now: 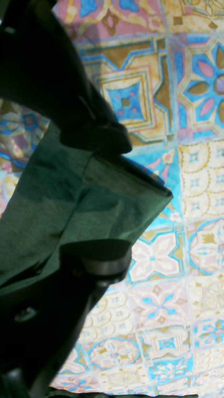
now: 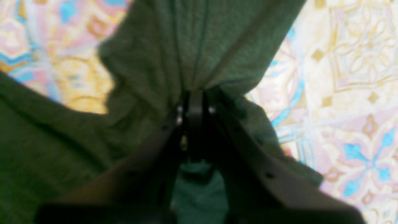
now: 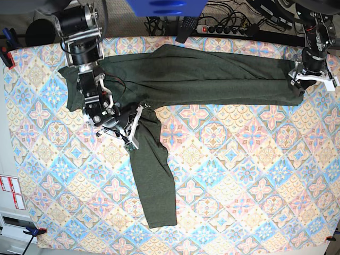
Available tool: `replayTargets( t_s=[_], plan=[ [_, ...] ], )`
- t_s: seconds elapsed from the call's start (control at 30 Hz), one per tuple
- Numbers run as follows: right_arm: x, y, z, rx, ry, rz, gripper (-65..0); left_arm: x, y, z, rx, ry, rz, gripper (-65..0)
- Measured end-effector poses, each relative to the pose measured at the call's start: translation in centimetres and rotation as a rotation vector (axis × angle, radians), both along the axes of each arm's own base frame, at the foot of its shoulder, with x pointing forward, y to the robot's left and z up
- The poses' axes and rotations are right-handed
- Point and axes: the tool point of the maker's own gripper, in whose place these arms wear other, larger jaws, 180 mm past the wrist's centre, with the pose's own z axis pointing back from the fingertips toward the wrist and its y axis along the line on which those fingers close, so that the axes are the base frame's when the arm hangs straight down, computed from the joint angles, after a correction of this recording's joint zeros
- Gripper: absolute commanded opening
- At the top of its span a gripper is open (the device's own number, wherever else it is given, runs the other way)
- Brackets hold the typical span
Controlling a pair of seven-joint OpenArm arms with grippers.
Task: Fold the T-shirt properly
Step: 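Grasp the sleeve with the right gripper and lift it, then hold the sleeve with the right gripper and adjust its position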
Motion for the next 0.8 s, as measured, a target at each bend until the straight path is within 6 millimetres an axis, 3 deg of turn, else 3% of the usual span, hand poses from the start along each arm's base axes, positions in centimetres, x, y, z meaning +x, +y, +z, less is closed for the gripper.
replayTargets(
  t_s=[0.23, 0.47, 0.57, 0.67, 0.73, 0.8],
  plan=[
    [-1.5, 1.5, 2.8, 0.034, -0.09, 0.03, -64.5, 0.0, -0.1, 0.0, -0.001, 0.001, -0.002, -23.5],
    [-3.6, 2.2, 3.4, 0.051, -0.1, 0.05, -64.2, 0.0, -0.1, 0.0, -0.002, 0.0, -0.004, -23.5],
    [-3.1, 1.6, 3.0, 0.055, -0.097, 0.026, -61.2, 0.0, -0.1, 0.0, -0.002, -0.001, -0.003, -23.5],
    [-2.6, -0.7, 1.7, 0.03, -0.047, -0.038, -52.4, 0.1, -0.1, 0.0, -0.001, -0.002, -0.001, -23.5],
    [-0.4, -2.8, 2.3, -0.001, -0.063, -0.094, -45.5, 0.2, -0.1, 0.1, -0.002, -0.005, -0.005, -23.5],
    [3.2, -4.1, 4.5, 0.016, -0.145, -0.145, -40.3, 0.1, -0.1, 0.0, -0.002, -0.002, -0.004, -23.5]
  ],
)
